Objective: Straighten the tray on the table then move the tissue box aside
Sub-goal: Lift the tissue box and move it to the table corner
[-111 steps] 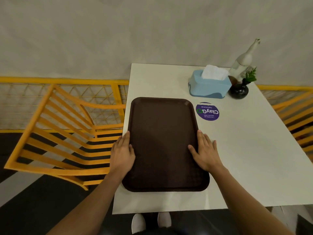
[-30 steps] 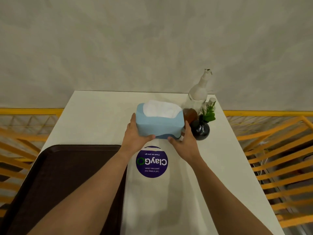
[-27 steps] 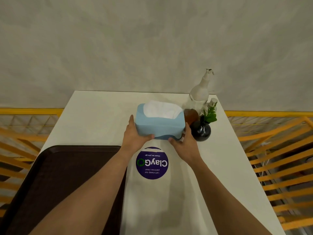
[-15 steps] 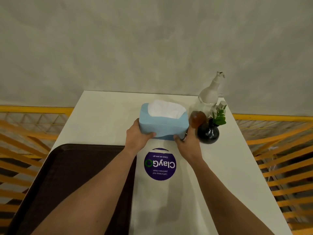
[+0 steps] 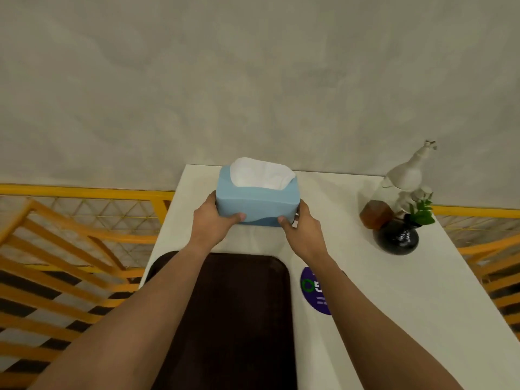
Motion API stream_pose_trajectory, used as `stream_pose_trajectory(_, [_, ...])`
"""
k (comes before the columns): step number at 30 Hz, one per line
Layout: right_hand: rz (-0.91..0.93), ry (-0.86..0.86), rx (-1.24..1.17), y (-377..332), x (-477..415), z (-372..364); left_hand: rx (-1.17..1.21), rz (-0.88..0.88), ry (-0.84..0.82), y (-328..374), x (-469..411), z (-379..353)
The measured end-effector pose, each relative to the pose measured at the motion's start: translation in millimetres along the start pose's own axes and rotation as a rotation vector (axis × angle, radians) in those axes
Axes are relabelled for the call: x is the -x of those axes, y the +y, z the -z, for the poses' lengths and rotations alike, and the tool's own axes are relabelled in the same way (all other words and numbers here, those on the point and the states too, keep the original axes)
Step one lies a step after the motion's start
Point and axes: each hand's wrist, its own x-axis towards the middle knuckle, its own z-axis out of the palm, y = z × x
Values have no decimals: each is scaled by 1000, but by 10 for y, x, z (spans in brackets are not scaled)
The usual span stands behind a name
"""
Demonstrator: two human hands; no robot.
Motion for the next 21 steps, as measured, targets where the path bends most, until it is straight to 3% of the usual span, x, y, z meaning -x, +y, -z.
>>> stream_pose_trajectory(11, [12,25,54,-508,-288,-944,39,-30,-15,-475,-596,885])
stream_pose_trajectory(21, [31,33,119,-553,-495,-1326,48,-49,-46,-805,-937,1060])
